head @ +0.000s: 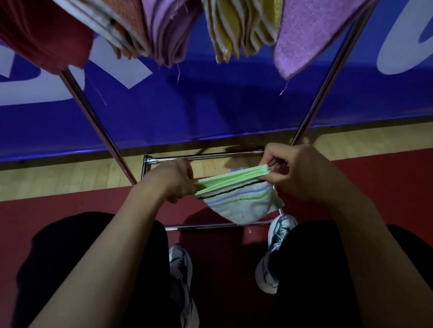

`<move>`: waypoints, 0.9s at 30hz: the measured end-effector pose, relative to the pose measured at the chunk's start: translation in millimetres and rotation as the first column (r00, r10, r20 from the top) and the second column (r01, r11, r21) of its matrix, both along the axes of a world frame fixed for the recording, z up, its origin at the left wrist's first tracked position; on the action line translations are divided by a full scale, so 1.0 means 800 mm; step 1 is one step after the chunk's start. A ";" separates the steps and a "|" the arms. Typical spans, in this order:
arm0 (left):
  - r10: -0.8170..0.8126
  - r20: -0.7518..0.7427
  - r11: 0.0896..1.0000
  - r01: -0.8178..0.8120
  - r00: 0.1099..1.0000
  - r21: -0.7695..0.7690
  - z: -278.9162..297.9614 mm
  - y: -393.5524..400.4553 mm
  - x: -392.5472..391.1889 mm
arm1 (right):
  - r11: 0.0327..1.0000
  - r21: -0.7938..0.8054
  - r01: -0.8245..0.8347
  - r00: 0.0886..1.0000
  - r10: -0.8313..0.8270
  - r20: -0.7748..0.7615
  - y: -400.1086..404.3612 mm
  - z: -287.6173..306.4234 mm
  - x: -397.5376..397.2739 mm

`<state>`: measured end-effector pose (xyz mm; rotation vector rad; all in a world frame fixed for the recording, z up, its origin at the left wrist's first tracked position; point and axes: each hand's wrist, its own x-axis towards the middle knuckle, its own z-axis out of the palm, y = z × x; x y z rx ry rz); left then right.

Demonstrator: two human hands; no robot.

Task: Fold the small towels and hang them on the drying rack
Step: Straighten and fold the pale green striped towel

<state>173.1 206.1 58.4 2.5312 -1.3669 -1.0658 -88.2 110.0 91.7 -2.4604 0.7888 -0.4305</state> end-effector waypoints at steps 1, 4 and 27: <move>-0.004 -0.041 0.999 0.006 0.999 0.045 0.001 0.000 0.002 | 1.000 0.007 -0.012 1.000 0.012 -0.005 0.001 -0.001 0.001; 0.007 -0.143 0.993 0.011 0.990 0.121 0.007 0.002 0.005 | 1.000 0.021 -0.019 0.999 0.020 -0.038 0.001 -0.002 0.001; -0.265 -0.540 0.946 0.108 0.799 -0.305 0.077 0.045 0.008 | 0.951 0.308 -0.001 0.959 -0.086 0.269 -0.006 0.012 0.001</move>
